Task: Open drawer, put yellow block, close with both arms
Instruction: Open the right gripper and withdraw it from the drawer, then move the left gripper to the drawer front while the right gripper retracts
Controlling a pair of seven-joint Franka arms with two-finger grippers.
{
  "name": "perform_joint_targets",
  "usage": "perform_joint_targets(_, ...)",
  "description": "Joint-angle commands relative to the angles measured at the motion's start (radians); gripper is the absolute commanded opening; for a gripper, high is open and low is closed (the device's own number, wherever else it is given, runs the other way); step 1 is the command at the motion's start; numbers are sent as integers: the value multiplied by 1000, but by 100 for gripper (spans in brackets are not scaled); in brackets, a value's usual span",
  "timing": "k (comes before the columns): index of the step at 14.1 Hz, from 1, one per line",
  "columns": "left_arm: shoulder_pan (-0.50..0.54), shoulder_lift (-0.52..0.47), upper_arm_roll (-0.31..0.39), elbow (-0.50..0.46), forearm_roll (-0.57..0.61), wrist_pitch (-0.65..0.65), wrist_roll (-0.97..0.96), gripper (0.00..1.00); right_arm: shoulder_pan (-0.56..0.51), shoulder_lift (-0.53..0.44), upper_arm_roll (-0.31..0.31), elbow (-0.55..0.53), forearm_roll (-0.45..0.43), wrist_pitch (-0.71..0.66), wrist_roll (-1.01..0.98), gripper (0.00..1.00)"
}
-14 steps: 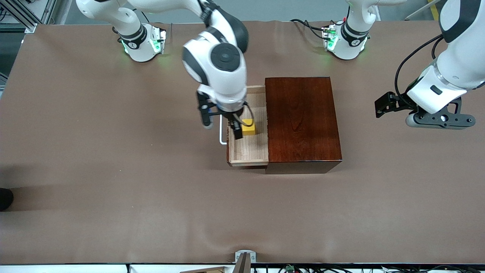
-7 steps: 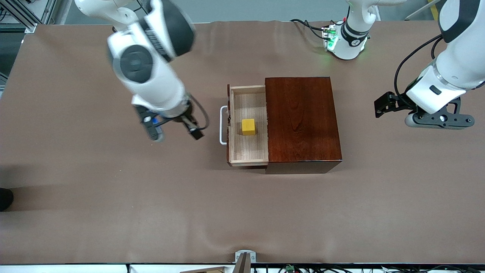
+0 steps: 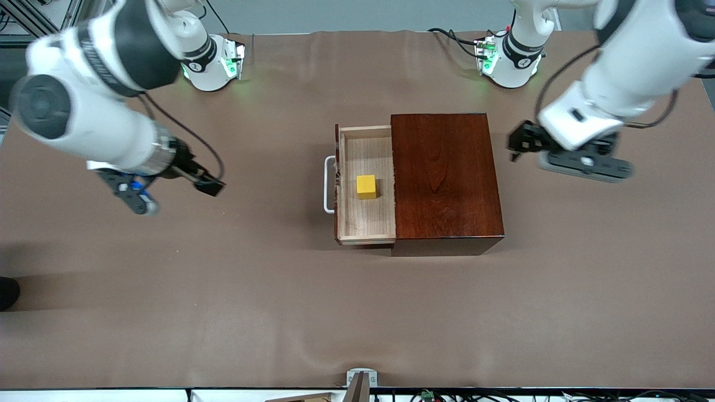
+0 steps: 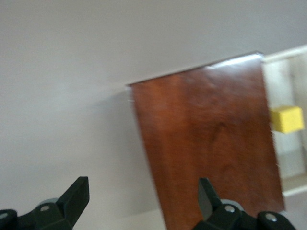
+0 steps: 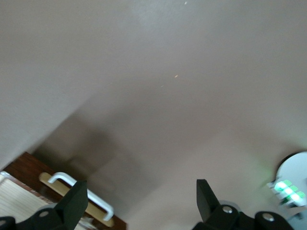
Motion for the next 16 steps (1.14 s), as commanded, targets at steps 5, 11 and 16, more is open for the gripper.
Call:
perform_joint_targets(5, -72, 61, -256, 12, 44, 75, 0, 100, -212, -96, 14, -40, 24, -94, -401, 100)
perform_joint_targets(11, -333, 344, -247, 236, 163, 213, 181, 100, -285, -125, 9, -31, 13, -101, -676, 100)
perform_joint_targets(16, -379, 505, -245, 271, 210, 354, 584, 100, -280, -149, 44, -19, -59, -94, -812, 100)
